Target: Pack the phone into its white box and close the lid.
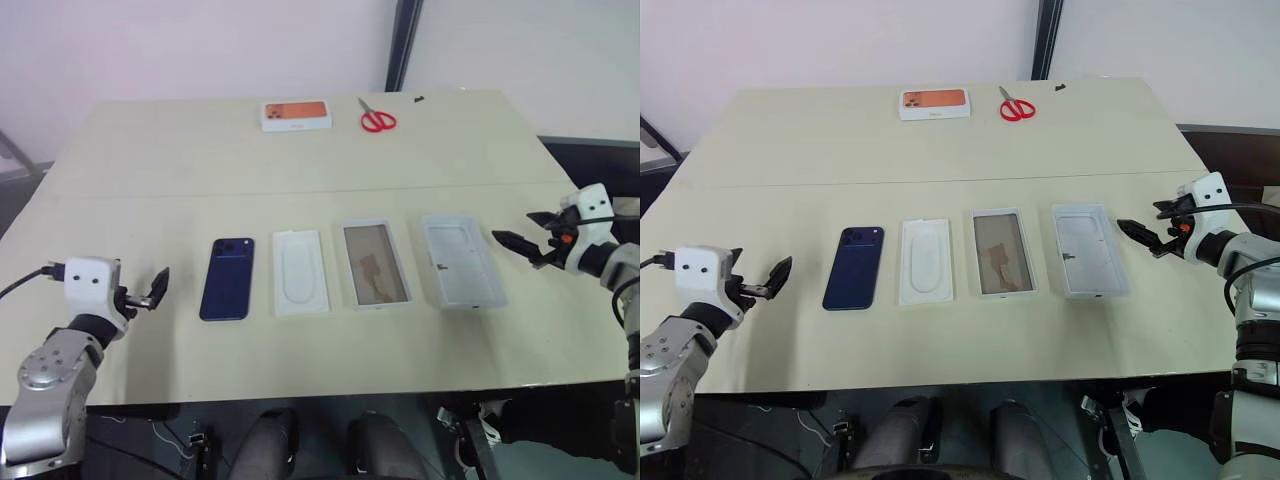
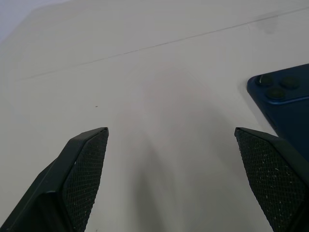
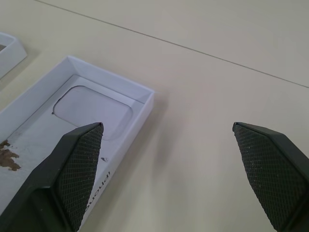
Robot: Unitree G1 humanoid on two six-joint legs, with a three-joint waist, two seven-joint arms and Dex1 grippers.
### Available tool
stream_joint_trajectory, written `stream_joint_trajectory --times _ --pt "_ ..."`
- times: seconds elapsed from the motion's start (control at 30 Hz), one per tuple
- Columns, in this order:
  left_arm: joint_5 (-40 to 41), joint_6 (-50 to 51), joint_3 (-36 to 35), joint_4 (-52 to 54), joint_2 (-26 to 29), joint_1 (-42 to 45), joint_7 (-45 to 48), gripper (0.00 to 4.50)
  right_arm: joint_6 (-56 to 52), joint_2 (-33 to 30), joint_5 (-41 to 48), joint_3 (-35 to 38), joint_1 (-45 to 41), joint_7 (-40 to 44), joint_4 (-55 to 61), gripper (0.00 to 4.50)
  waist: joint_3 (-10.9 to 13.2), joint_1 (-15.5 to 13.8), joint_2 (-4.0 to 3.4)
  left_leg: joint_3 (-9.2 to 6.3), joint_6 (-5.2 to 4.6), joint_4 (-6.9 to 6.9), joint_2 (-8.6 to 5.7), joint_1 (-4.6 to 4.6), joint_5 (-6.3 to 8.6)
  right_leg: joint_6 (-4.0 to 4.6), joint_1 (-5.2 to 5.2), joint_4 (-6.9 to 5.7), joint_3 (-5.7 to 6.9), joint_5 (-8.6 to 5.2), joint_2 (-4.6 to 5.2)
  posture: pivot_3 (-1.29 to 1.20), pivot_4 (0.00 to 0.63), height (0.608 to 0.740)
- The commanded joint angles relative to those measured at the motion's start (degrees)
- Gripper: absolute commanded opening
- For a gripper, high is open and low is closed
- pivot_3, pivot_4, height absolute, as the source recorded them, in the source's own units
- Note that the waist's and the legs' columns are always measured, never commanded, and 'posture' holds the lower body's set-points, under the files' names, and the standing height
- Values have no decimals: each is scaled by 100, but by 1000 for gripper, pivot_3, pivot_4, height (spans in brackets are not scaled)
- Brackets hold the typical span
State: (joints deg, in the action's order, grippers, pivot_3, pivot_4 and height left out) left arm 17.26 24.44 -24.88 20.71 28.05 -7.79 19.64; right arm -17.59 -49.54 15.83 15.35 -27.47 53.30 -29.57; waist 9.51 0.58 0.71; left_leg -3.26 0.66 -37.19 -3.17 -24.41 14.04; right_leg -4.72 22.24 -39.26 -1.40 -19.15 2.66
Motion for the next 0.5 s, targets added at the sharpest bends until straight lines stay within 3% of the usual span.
stream_joint_trajectory --times 0.03,0.5 --pt "16 -55 -139 266 -13 -61 -76 4402 49 -73 11 -11 -176 30 153 4500 0 3 0 0 0 0 0 0 0 0 0 0 1 0 0 0 150 740" --pt "170 303 -77 723 -33 23 -235 4402 -47 449 101 -350 -273 -92 791 4500 0 -15 0 0 0 -2 0 -1 0 0 0 0 0 0 0 0 150 740"
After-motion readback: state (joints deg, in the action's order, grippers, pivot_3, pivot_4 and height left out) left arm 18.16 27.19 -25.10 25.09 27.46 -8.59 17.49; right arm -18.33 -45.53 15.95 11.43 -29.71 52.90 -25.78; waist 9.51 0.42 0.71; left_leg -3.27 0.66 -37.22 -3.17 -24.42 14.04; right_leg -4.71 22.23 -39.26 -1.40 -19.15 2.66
